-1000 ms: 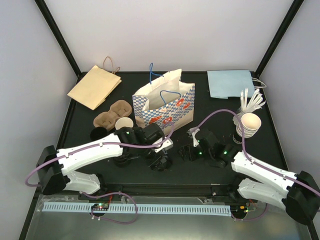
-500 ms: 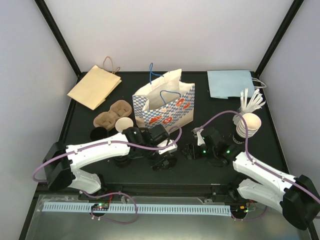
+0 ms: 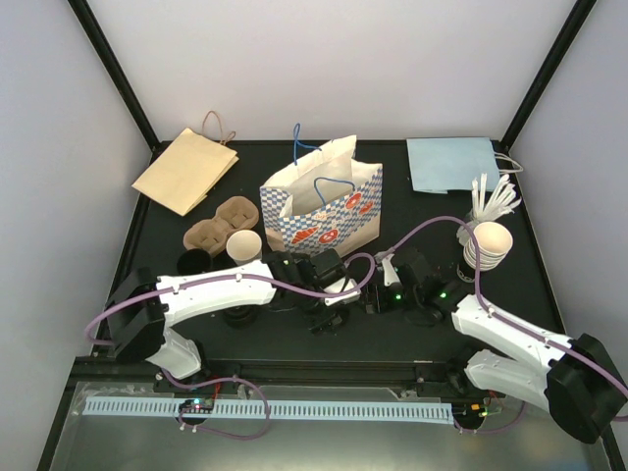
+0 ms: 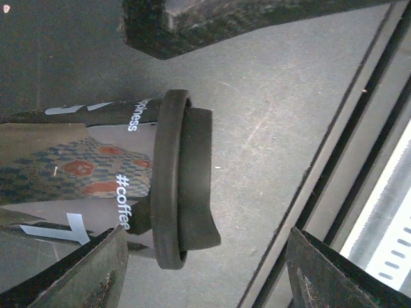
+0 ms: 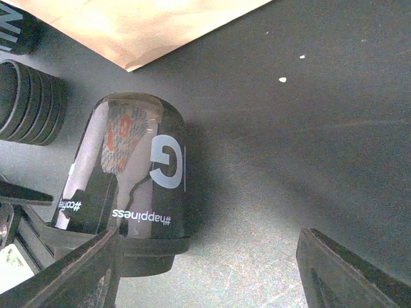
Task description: Pack the takeout coffee
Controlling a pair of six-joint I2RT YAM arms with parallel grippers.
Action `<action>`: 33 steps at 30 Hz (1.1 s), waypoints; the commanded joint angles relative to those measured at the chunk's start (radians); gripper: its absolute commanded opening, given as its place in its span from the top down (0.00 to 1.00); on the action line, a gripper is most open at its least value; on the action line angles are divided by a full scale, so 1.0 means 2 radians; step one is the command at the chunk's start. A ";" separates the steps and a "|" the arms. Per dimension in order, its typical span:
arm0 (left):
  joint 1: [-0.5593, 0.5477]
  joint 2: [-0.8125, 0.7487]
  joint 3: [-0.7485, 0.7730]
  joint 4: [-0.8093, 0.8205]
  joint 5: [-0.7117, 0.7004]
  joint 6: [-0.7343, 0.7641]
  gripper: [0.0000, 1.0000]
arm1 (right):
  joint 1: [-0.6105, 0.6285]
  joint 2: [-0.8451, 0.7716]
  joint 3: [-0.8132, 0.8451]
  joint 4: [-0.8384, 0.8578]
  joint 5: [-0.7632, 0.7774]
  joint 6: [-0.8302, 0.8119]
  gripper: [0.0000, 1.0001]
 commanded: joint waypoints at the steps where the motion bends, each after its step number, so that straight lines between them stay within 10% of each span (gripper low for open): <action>1: -0.005 0.015 0.021 -0.007 -0.039 -0.014 0.31 | -0.006 -0.007 -0.008 0.019 -0.011 0.002 0.24; 33: 0.017 -0.015 0.022 -0.007 -0.032 -0.070 0.86 | -0.007 -0.076 0.005 -0.018 0.029 -0.062 0.24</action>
